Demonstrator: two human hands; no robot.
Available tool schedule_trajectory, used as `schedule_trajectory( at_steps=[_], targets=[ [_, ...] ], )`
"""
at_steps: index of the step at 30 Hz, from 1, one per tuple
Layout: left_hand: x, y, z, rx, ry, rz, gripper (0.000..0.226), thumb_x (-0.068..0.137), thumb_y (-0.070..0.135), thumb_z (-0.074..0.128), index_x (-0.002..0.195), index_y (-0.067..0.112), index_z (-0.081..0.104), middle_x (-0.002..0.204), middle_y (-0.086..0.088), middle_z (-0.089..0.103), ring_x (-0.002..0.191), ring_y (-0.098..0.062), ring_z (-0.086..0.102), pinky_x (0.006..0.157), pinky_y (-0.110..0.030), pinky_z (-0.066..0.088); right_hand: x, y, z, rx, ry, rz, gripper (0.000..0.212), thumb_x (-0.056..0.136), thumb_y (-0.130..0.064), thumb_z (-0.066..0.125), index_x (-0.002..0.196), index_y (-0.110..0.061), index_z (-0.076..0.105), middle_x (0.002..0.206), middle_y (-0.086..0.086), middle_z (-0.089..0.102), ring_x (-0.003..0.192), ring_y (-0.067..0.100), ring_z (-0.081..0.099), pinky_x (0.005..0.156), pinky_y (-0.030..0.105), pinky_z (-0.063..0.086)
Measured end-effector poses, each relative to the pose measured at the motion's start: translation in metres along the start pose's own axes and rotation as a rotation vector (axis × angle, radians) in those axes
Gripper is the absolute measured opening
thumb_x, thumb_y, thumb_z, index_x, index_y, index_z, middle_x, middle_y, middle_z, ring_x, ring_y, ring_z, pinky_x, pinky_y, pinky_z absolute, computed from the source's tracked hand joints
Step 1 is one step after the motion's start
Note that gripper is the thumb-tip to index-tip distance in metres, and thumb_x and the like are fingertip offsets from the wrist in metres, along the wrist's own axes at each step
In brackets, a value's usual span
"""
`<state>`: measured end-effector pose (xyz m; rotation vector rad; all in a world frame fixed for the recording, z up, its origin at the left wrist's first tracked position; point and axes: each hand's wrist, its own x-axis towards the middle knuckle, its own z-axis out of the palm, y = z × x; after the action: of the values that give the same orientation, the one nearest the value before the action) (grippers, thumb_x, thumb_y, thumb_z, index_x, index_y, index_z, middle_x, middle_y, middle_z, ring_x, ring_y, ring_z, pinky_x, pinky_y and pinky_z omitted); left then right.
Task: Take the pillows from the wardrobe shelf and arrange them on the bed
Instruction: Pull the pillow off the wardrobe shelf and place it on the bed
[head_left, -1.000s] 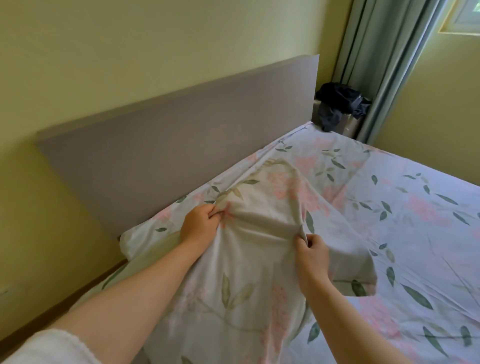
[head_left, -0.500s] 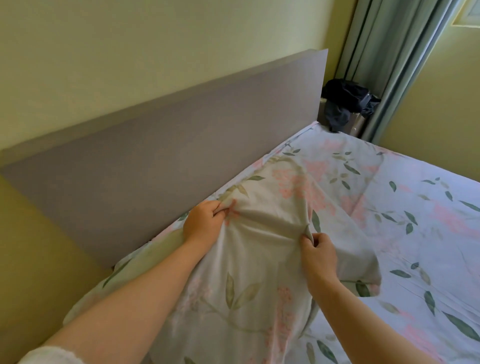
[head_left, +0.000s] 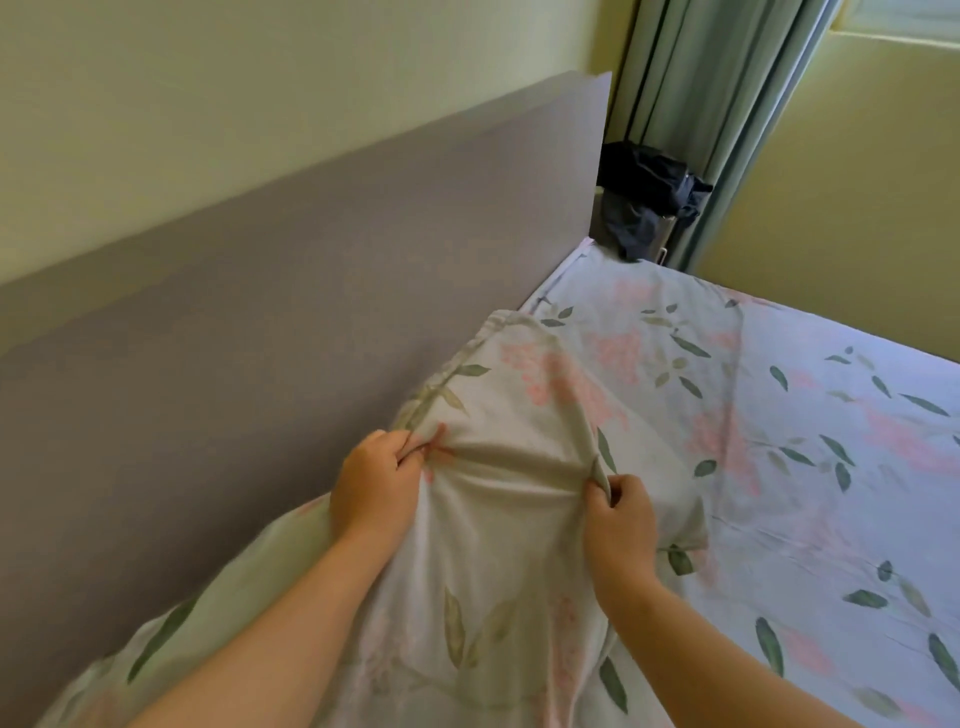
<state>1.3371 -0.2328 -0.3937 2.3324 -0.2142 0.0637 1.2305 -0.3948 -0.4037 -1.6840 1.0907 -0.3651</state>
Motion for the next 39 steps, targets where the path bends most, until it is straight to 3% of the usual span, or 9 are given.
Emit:
schedule_trajectory(
  at_steps=[5,9,13,18,22,31,34,36,39],
  targets=[
    [0.048,-0.005,0.034,-0.078,-0.005,0.004,0.027,0.088,0.014,0.054,0.061,0.015,0.051,0.062,0.006,0.039,0.072,-0.027,0.049,0.061,-0.029,0.03,0.049,-0.011,0.026,-0.05,0.092,-0.078,0.03,0.097,-0.017,0.039,0.067,-0.019,0.038,0.067,0.002,0.045,0.06,0.019,0.042,0.052,0.03,0.035],
    [0.067,-0.012,0.068,0.132,-0.114,-0.032,0.027,0.093,0.035,0.045,0.105,0.016,0.059,0.111,-0.008,0.058,0.109,-0.032,0.053,0.087,-0.038,0.038,0.086,-0.002,0.043,-0.264,0.135,-0.059,0.012,0.097,-0.021,0.038,0.098,-0.016,0.049,0.103,0.013,0.059,0.093,0.033,0.055,0.092,0.051,0.044],
    [0.041,-0.06,0.114,0.475,-0.573,-0.06,0.072,0.087,0.065,0.03,0.146,0.038,-0.001,0.159,0.0,-0.005,0.146,-0.028,-0.003,0.114,-0.057,0.004,0.084,0.048,0.072,-0.488,-0.04,0.17,0.065,0.096,-0.037,0.04,0.148,-0.02,0.007,0.156,0.013,0.016,0.14,0.036,0.023,0.112,0.052,0.026],
    [-0.009,-0.122,0.138,0.524,-0.747,-0.096,0.069,0.087,0.066,0.027,0.144,0.045,-0.004,0.158,0.008,-0.014,0.145,-0.023,-0.014,0.113,-0.058,-0.004,0.05,0.136,0.102,-0.422,-0.183,0.373,0.073,0.089,-0.047,0.046,0.148,-0.026,0.008,0.157,0.01,0.01,0.141,0.036,0.018,0.115,0.051,0.02],
    [-0.034,-0.166,0.122,0.441,-0.441,-0.105,0.057,0.09,0.059,0.028,0.144,0.043,0.014,0.158,0.008,0.005,0.146,-0.017,0.001,0.115,-0.049,0.005,0.03,0.176,0.098,-0.263,-0.019,0.548,0.087,0.082,-0.055,0.055,0.148,-0.02,0.01,0.155,0.013,0.014,0.141,0.036,0.02,0.115,0.05,0.021],
    [-0.056,-0.235,0.085,-0.409,0.197,-1.177,0.083,0.072,0.034,0.075,0.139,0.011,0.03,0.136,-0.011,0.045,0.119,-0.031,0.048,0.1,-0.05,0.042,-0.023,0.204,0.093,0.233,0.103,0.87,0.097,0.072,-0.047,0.072,0.146,-0.01,0.021,0.148,0.017,0.034,0.13,0.036,0.04,0.111,0.047,0.031],
    [-0.048,-0.23,0.075,-0.888,0.046,-1.315,0.046,0.081,0.025,0.069,0.121,0.006,0.055,0.111,-0.007,0.067,0.097,-0.025,0.06,0.08,-0.037,0.049,-0.028,0.202,0.086,0.353,-0.131,0.916,0.066,0.076,-0.047,0.067,0.127,-0.009,0.049,0.117,0.011,0.06,0.105,0.033,0.055,0.097,0.045,0.043],
    [-0.046,-0.221,0.063,-0.917,-0.151,-1.305,0.023,0.086,0.024,0.062,0.099,0.005,0.063,0.076,-0.009,0.074,0.08,-0.027,0.061,0.069,-0.036,0.048,-0.031,0.204,0.078,0.38,-0.266,0.939,0.042,0.082,-0.044,0.062,0.112,-0.014,0.058,0.104,0.009,0.064,0.098,0.031,0.058,0.096,0.044,0.044],
    [-0.05,-0.221,0.048,-0.849,-0.216,-1.169,0.021,0.084,0.016,0.065,0.103,0.01,0.06,0.08,-0.009,0.067,0.073,-0.023,0.06,0.062,-0.034,0.049,-0.043,0.207,0.063,0.418,-0.381,0.872,0.041,0.079,-0.033,0.067,0.114,-0.013,0.061,0.107,0.01,0.068,0.1,0.03,0.061,0.092,0.045,0.047]
  ],
)
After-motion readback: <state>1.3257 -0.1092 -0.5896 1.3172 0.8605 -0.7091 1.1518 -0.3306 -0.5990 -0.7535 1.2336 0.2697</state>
